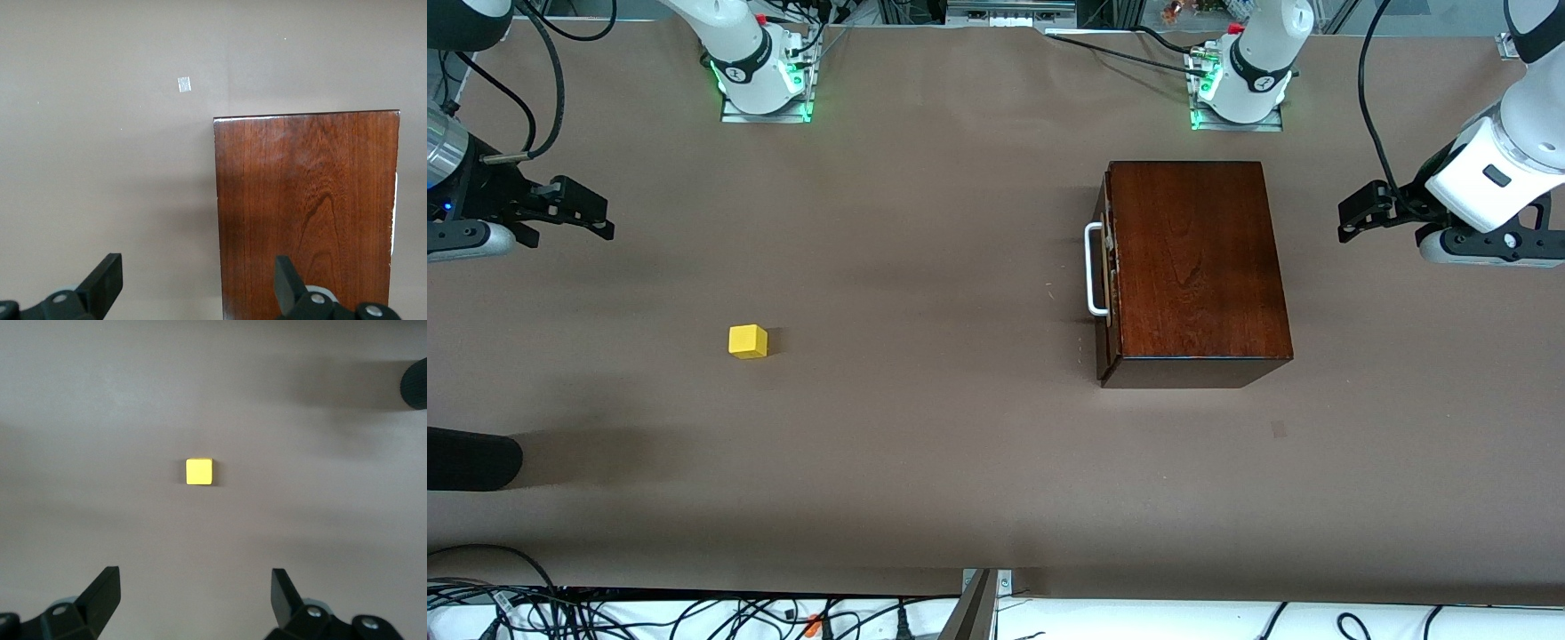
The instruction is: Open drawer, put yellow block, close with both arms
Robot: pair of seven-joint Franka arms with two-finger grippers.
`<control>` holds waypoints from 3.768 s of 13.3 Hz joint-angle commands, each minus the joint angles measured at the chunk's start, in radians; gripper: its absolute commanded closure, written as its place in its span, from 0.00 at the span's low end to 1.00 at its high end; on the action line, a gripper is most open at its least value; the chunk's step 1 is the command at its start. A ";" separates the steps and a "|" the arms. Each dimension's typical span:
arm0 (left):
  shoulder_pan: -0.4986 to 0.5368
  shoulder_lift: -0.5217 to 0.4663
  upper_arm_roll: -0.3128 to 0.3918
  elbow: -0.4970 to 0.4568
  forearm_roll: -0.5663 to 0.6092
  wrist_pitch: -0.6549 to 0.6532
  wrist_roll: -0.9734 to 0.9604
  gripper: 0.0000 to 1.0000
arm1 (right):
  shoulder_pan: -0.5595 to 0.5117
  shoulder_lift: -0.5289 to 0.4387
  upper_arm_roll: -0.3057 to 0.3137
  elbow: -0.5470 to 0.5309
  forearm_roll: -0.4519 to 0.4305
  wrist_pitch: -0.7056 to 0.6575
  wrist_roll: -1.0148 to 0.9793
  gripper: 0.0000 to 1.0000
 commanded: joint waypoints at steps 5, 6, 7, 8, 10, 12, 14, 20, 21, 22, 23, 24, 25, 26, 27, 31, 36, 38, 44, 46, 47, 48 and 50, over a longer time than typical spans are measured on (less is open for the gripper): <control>-0.021 0.065 -0.004 0.030 0.003 -0.033 0.090 0.00 | -0.005 0.012 0.005 0.030 -0.009 -0.016 -0.005 0.00; -0.038 0.090 -0.025 0.033 0.003 -0.025 0.086 0.00 | -0.005 0.012 0.005 0.030 -0.009 -0.015 -0.007 0.00; -0.068 0.101 -0.059 0.033 0.009 -0.020 0.073 0.00 | -0.005 0.012 0.005 0.030 -0.009 -0.015 -0.007 0.00; -0.102 0.121 -0.073 0.035 0.014 -0.017 0.025 0.00 | -0.007 0.012 0.005 0.030 -0.009 -0.016 -0.007 0.00; -0.212 0.176 -0.073 0.071 0.016 -0.005 -0.119 0.00 | -0.005 0.012 0.005 0.030 -0.009 -0.015 -0.005 0.00; -0.330 0.257 -0.070 0.133 0.020 -0.003 -0.244 0.00 | -0.004 0.012 0.005 0.030 -0.009 -0.015 -0.005 0.00; -0.425 0.326 -0.070 0.177 0.043 -0.002 -0.334 0.00 | -0.005 0.012 0.005 0.030 -0.009 -0.015 -0.005 0.00; -0.624 0.516 -0.068 0.231 0.233 0.105 -0.581 0.00 | -0.005 0.012 0.005 0.030 -0.009 -0.016 -0.005 0.00; -0.627 0.541 -0.070 0.231 0.232 0.119 -0.603 0.00 | -0.005 0.012 0.005 0.030 -0.009 -0.016 -0.005 0.00; -0.633 0.561 -0.068 0.230 0.235 0.133 -0.621 0.00 | -0.005 0.012 0.005 0.030 -0.009 -0.016 -0.005 0.00; -0.648 0.576 -0.065 0.224 0.240 0.151 -0.637 0.00 | -0.005 0.012 0.005 0.030 -0.009 -0.016 -0.005 0.00; -0.651 0.590 -0.064 0.220 0.274 0.161 -0.654 0.00 | -0.005 0.012 0.005 0.030 -0.009 -0.016 -0.005 0.00; -0.654 0.604 -0.068 0.219 0.334 0.162 -0.675 0.00 | -0.005 0.012 0.005 0.030 -0.009 -0.016 -0.005 0.00; -0.656 0.615 -0.070 0.219 0.347 0.162 -0.700 0.00 | -0.005 0.012 0.005 0.030 -0.009 -0.016 -0.005 0.00; -0.657 0.619 -0.070 0.217 0.356 0.162 -0.723 0.00 | -0.005 0.012 0.005 0.030 -0.009 -0.016 -0.005 0.00; -0.662 0.625 -0.054 0.216 0.370 0.158 -0.750 0.00 | -0.005 0.012 0.005 0.030 -0.009 -0.015 -0.005 0.00; -0.668 0.647 -0.054 0.193 0.437 0.158 -0.898 0.00 | -0.005 0.012 0.005 0.030 -0.009 -0.015 -0.003 0.00; -0.664 0.648 -0.054 0.185 0.439 0.159 -0.899 0.00 | -0.005 0.012 0.005 0.030 -0.009 -0.015 -0.003 0.00; -0.668 0.662 -0.060 0.182 0.418 0.164 -0.902 0.00 | -0.005 0.012 0.005 0.030 -0.009 -0.015 -0.003 0.00; -0.670 0.662 -0.065 0.187 0.375 0.187 -0.904 0.00 | -0.005 0.012 0.005 0.030 -0.007 -0.015 -0.003 0.00; -0.668 0.662 -0.065 0.188 0.327 0.202 -0.902 0.00 | -0.005 0.012 0.005 0.030 -0.009 -0.015 -0.003 0.00; -0.668 0.662 -0.065 0.190 0.304 0.222 -0.902 0.00 | -0.005 0.012 0.005 0.030 -0.009 -0.015 -0.003 0.00; -0.670 0.662 -0.068 0.191 0.272 0.254 -0.902 0.00 | -0.005 0.012 0.005 0.030 -0.009 -0.015 -0.005 0.00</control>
